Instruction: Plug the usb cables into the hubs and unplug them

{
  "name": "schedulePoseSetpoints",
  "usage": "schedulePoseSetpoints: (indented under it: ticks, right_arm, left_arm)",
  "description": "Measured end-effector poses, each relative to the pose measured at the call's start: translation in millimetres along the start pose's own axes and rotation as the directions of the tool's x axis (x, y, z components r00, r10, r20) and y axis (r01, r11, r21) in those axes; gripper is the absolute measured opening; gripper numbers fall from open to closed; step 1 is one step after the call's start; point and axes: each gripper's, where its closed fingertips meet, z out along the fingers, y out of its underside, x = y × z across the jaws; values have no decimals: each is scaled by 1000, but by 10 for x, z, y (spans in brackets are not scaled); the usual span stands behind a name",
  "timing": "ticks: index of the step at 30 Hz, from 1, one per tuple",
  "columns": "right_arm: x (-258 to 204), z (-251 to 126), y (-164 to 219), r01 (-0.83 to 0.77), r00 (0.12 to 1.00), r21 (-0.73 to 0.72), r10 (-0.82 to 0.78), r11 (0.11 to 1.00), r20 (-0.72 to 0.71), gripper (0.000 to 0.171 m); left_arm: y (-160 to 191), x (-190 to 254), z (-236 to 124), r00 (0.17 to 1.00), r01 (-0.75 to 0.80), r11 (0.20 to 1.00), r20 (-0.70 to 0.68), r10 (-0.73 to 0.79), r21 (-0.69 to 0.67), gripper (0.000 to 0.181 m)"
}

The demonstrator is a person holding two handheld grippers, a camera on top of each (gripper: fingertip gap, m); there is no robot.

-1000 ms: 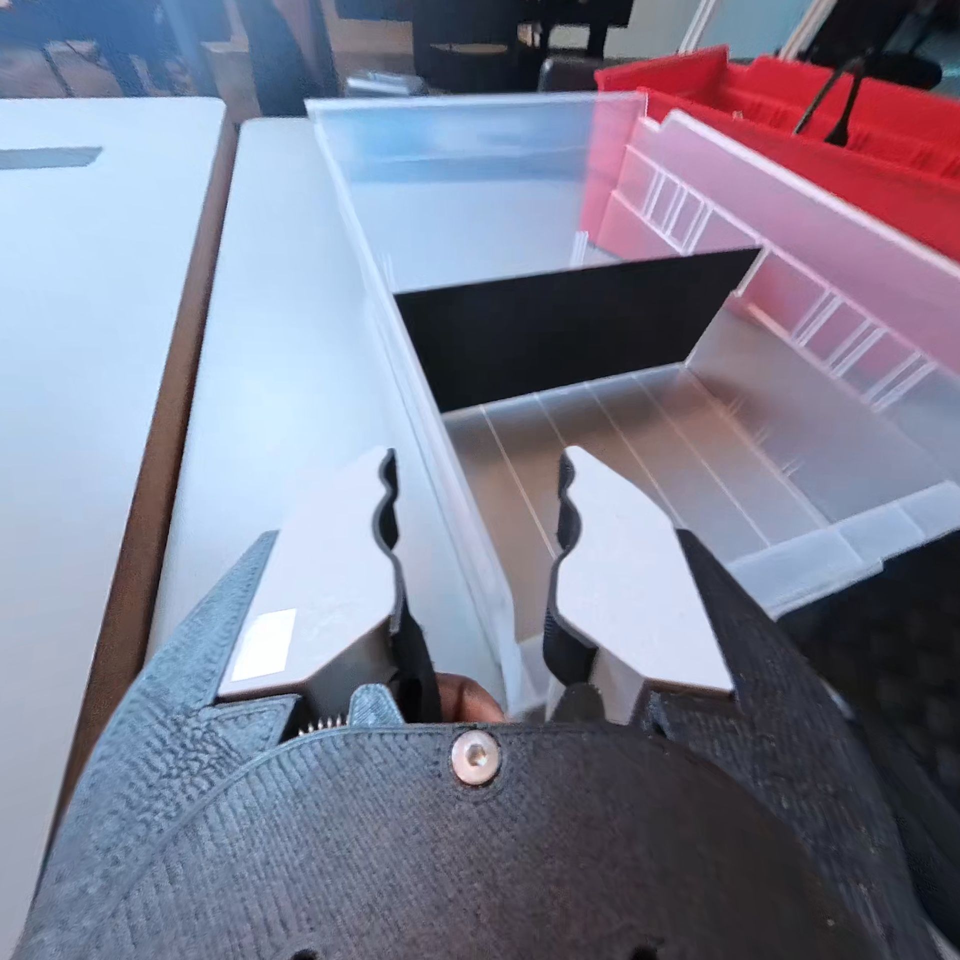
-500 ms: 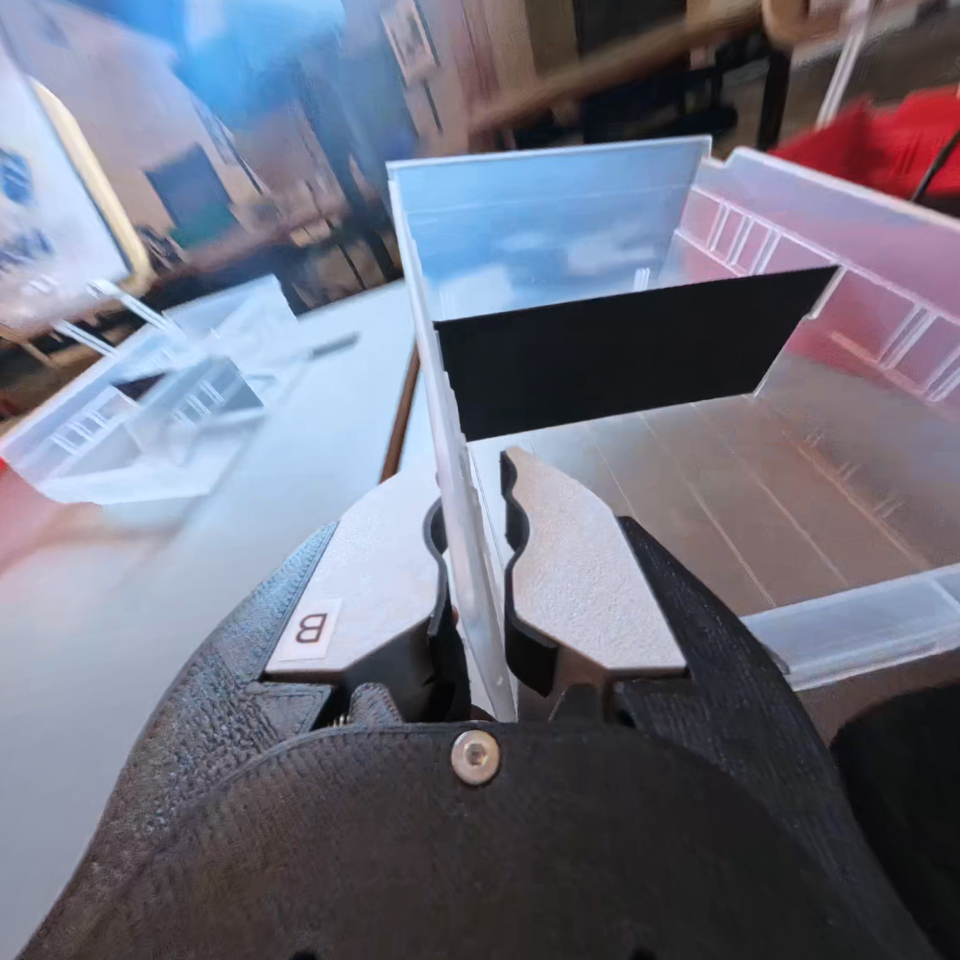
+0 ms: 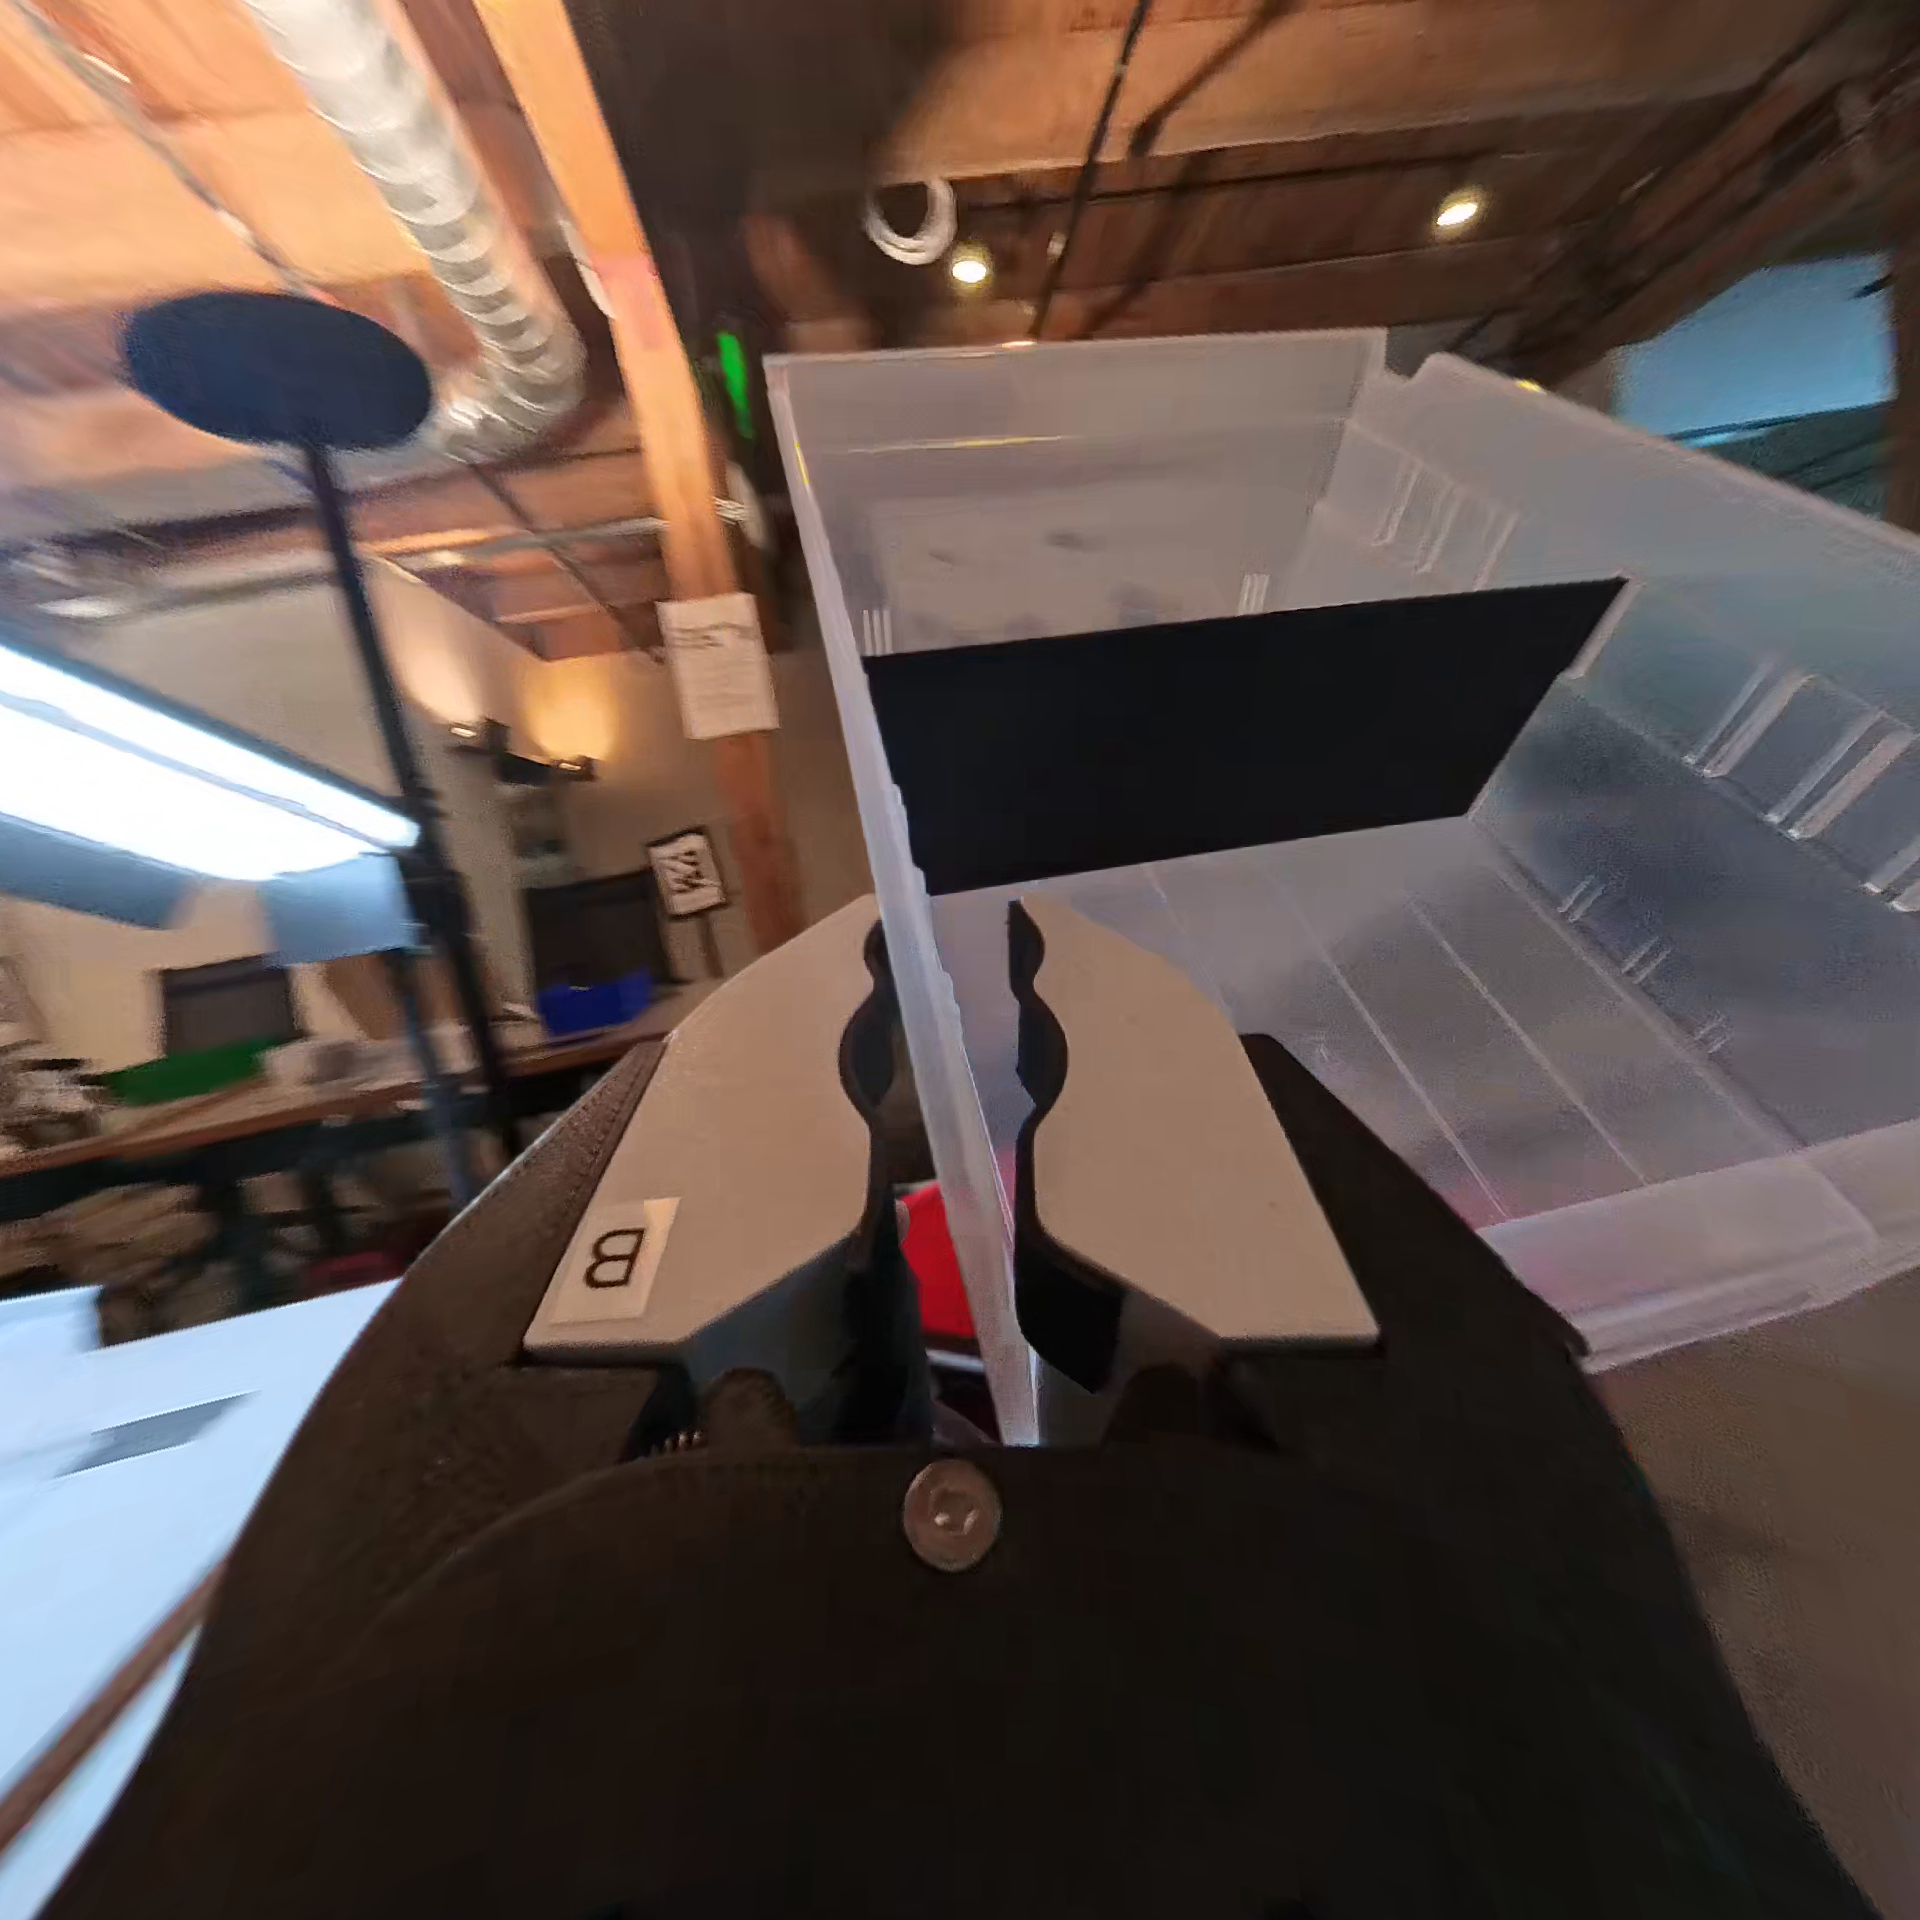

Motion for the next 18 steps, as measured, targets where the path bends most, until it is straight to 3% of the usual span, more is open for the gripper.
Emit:
schedulePoseSetpoints:
  ticks: [5, 9, 11, 18]
  right_arm:
    - [1105, -543, 514, -63, 972, -205, 14, 977, -234, 10]
    - [1622, -979, 1080, -93, 955, -389, -29, 916, -297, 10]
    - [1776, -1136, 1360, -102, 951, -472, -53, 876, -304, 10]
    - [1854, -1535, 2223, -291, 943, -665, 86, 688, -323, 8]
  left_arm:
    - [314, 1402, 516, 941, 199, 972, -252, -225, -126, 27]
    - [796, 2301, 727, 906, 203, 944, -316, -282, -260, 25]
    - [1041, 2619, 761, 889, 202, 918, -330, -318, -341, 25]
    - [1784, 3212, 658, 868, 141, 828, -335, -367, -543, 28]
